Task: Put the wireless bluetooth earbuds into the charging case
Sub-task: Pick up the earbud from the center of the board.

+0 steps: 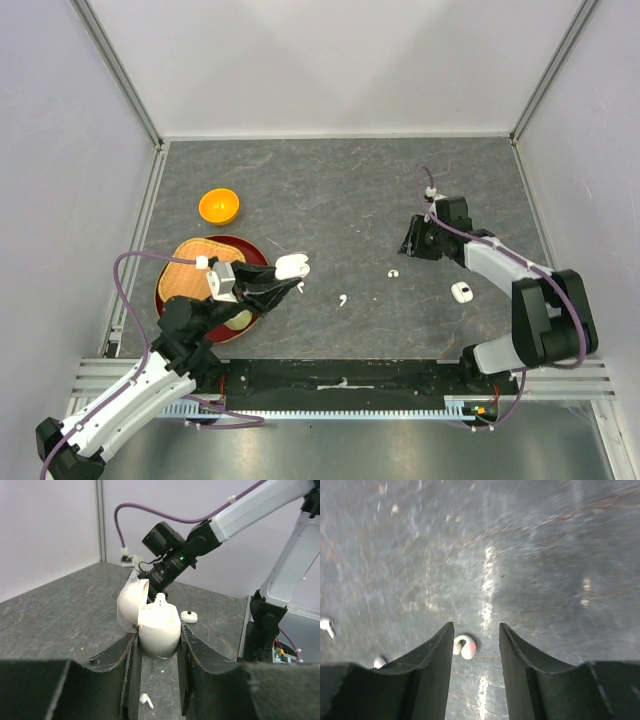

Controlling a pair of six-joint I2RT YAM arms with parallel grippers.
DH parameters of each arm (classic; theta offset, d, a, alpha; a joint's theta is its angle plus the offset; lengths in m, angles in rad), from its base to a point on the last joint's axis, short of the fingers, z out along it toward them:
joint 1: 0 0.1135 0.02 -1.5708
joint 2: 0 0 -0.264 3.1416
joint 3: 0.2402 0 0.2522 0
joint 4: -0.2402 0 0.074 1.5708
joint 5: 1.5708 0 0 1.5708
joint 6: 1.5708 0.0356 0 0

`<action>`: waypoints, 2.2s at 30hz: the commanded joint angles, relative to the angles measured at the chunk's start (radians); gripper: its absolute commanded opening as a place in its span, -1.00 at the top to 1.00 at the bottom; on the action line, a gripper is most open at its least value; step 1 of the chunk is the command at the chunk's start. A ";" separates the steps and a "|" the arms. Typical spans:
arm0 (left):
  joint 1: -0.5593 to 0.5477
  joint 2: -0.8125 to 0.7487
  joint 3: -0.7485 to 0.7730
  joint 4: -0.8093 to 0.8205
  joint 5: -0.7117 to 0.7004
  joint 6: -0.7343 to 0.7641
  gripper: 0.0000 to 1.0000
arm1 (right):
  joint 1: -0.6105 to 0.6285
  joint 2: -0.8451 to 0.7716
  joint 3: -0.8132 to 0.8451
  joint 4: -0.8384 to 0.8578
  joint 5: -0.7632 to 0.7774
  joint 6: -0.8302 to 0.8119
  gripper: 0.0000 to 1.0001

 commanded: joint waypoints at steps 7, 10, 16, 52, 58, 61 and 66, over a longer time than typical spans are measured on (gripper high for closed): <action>-0.003 -0.005 0.011 0.028 0.025 -0.004 0.95 | -0.001 0.123 0.092 -0.094 -0.226 -0.210 0.01; -0.003 -0.002 0.009 0.030 0.022 -0.007 0.96 | -0.001 0.143 0.087 -0.094 -0.239 -0.210 0.02; -0.002 0.001 0.009 0.031 0.024 -0.010 0.96 | -0.001 0.167 0.083 -0.095 -0.248 -0.205 0.08; -0.002 0.004 -0.003 0.037 0.018 -0.014 0.96 | 0.077 0.221 0.096 -0.178 -0.087 -0.201 0.24; -0.003 0.004 -0.008 0.037 0.018 -0.014 0.96 | 0.082 0.192 0.084 -0.189 -0.076 -0.187 0.25; -0.003 0.004 -0.011 0.040 0.016 -0.017 0.95 | 0.093 0.187 0.080 -0.191 -0.071 -0.182 0.25; -0.002 0.004 -0.012 0.042 0.015 -0.019 0.96 | 0.114 0.186 0.072 -0.189 -0.053 -0.170 0.25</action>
